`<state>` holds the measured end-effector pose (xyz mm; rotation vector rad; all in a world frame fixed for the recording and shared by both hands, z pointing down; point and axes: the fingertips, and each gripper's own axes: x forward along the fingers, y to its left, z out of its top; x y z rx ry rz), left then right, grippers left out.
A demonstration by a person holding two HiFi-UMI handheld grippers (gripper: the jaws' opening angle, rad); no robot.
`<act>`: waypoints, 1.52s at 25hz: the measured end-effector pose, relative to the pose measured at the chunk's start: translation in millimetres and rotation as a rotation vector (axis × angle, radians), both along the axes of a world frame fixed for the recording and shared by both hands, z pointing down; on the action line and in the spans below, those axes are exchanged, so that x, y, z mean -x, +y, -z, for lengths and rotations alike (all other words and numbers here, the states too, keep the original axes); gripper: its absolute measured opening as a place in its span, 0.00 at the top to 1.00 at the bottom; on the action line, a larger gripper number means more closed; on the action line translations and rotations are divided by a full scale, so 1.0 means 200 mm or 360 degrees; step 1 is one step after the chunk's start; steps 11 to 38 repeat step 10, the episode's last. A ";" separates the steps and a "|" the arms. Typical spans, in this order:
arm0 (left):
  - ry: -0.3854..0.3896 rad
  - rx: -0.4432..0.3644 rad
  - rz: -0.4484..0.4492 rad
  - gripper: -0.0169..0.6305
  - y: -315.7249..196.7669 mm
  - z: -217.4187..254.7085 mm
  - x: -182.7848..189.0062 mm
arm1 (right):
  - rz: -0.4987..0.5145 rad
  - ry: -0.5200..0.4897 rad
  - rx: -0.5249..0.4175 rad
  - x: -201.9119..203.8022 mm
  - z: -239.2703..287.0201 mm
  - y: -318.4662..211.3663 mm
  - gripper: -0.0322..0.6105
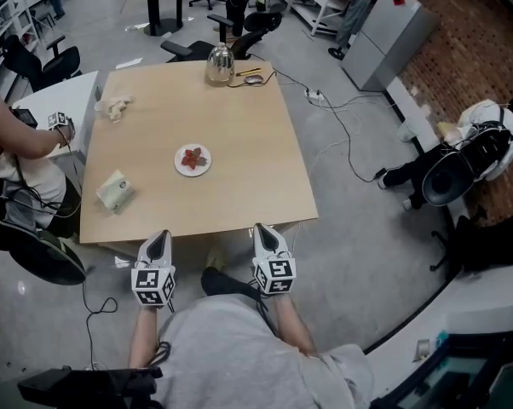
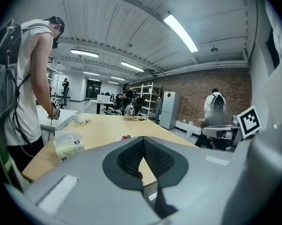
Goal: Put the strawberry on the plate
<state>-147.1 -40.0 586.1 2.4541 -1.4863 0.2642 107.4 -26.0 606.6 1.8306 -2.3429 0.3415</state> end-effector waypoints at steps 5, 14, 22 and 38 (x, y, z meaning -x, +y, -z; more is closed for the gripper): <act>-0.0001 0.0005 -0.0003 0.95 -0.02 -0.02 -0.01 | 0.0006 0.0004 -0.0002 0.00 -0.01 -0.02 0.94; 0.0002 0.0010 -0.0004 0.95 0.00 -0.03 -0.01 | 0.0005 0.0007 -0.0004 0.00 -0.01 -0.01 0.94; 0.0002 0.0010 -0.0004 0.95 0.00 -0.03 -0.01 | 0.0005 0.0007 -0.0004 0.00 -0.01 -0.01 0.94; 0.0002 0.0010 -0.0004 0.95 0.00 -0.03 -0.01 | 0.0005 0.0007 -0.0004 0.00 -0.01 -0.01 0.94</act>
